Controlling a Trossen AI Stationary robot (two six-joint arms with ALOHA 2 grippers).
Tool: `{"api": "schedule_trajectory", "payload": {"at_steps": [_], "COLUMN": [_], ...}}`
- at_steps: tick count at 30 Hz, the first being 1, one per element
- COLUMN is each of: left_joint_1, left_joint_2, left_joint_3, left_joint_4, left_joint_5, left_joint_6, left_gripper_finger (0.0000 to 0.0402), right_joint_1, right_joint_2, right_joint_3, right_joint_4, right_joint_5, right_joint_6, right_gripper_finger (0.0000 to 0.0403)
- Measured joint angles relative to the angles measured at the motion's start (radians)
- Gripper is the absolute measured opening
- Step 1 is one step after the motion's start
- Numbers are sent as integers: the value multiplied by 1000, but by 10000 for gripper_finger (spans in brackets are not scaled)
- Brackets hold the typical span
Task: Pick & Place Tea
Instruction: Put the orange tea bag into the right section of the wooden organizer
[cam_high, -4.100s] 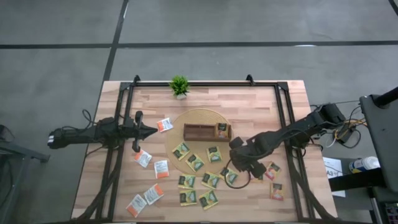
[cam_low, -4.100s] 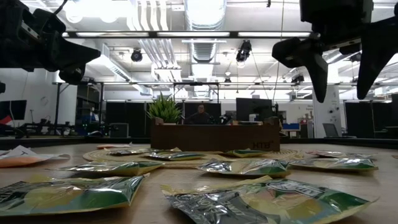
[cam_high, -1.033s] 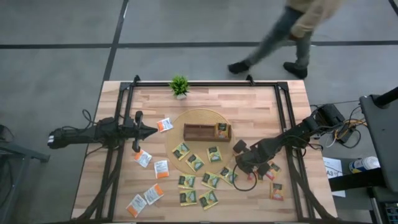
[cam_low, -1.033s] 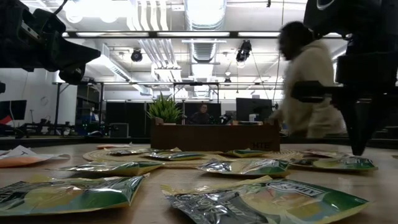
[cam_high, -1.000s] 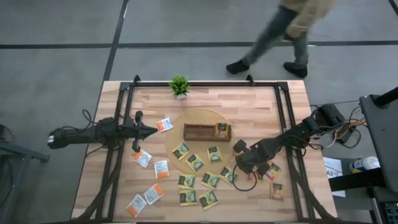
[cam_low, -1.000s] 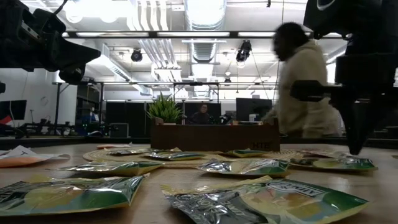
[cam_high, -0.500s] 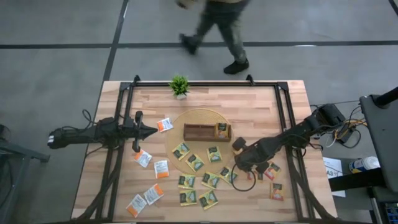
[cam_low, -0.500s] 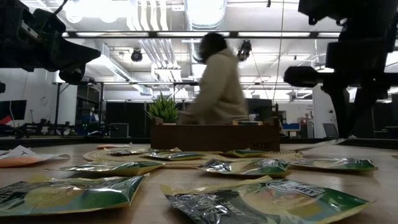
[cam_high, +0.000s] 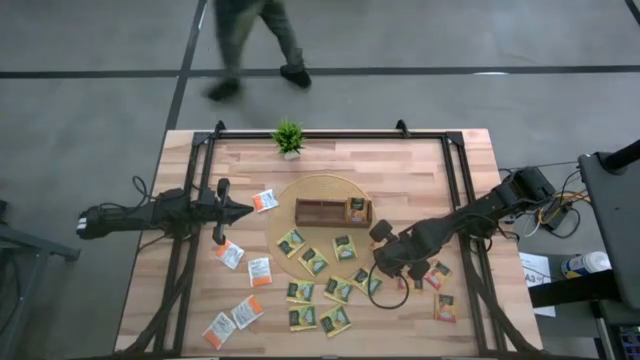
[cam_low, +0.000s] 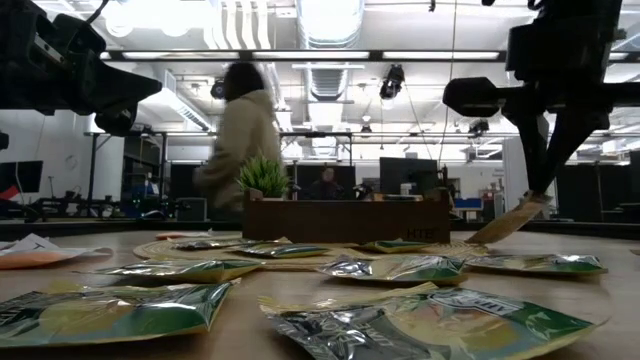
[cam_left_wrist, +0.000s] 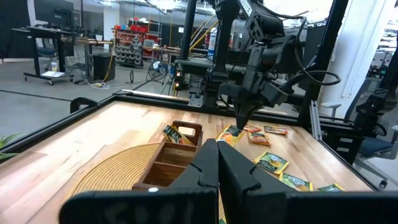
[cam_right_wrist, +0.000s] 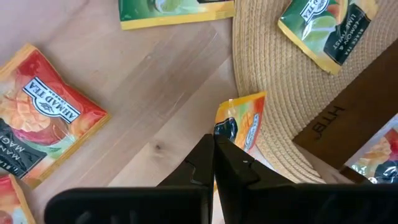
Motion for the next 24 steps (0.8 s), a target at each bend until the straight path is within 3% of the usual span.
{"api": "schedule_trajectory", "payload": {"at_steps": [24], "left_joint_1": [0], "left_joint_2": [0], "left_joint_3": [0], "left_joint_4": [0], "left_joint_5": [0], "left_joint_6": [0], "left_gripper_finger": [0], "right_joint_1": [0], "right_joint_2": [0], "right_joint_3": [-20], "right_joint_4": [0], "right_joint_5": [-44], "right_joint_6": [15], "right_gripper_finger": [8]}}
